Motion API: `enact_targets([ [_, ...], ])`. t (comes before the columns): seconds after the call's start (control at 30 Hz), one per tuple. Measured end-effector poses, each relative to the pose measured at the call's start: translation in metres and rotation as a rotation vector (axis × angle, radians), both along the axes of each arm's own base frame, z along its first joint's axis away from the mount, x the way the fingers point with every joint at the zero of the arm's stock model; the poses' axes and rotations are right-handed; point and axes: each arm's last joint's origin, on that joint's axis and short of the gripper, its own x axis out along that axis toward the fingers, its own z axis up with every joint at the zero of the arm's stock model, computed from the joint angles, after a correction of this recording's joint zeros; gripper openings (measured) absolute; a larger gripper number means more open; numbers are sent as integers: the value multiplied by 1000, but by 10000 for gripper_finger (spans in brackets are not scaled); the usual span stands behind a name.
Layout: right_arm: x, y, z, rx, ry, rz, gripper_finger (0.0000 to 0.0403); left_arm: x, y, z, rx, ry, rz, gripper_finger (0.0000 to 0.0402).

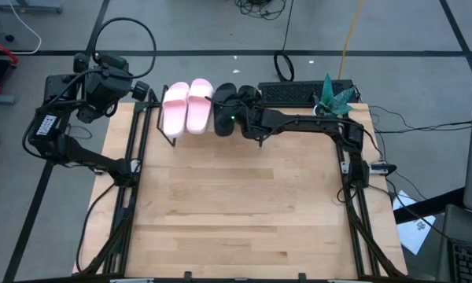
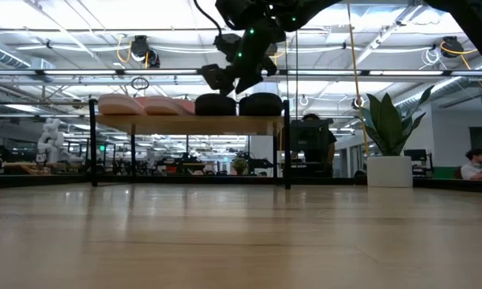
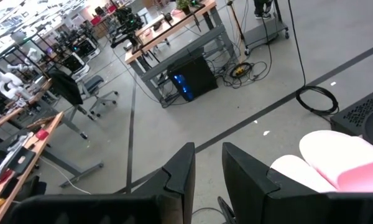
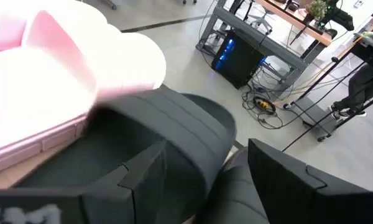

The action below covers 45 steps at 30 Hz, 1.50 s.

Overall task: Pick and place slides into the shelf
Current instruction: Return to Home Position

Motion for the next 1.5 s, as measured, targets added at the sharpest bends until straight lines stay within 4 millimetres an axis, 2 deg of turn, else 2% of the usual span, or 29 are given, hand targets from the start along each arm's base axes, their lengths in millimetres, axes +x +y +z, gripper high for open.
enact_targets([
  [0.53, 2, 9, 1, -2, -5, 19, 215, 0, 0, 0, 0, -1, 0, 85],
  [0.8, 4, 25, 8, -13, -4, 63, 215, 0, 0, 0, 0, 5, -2, 85],
  [1.0, -5, 47, 41, -46, -77, 114, 215, 0, 0, 0, -12, -10, -10, 85],
  [1.1, -13, 62, 63, -65, -128, 153, 215, 3, -2, -2, -91, -34, -93, 85],
  [1.3, -40, 100, 111, -117, -188, 255, 215, 10, -14, -6, -313, -113, -345, 85],
  [1.5, -76, 131, 149, -133, -239, 339, 215, 9, -35, -5, -385, -175, -506, 85],
])
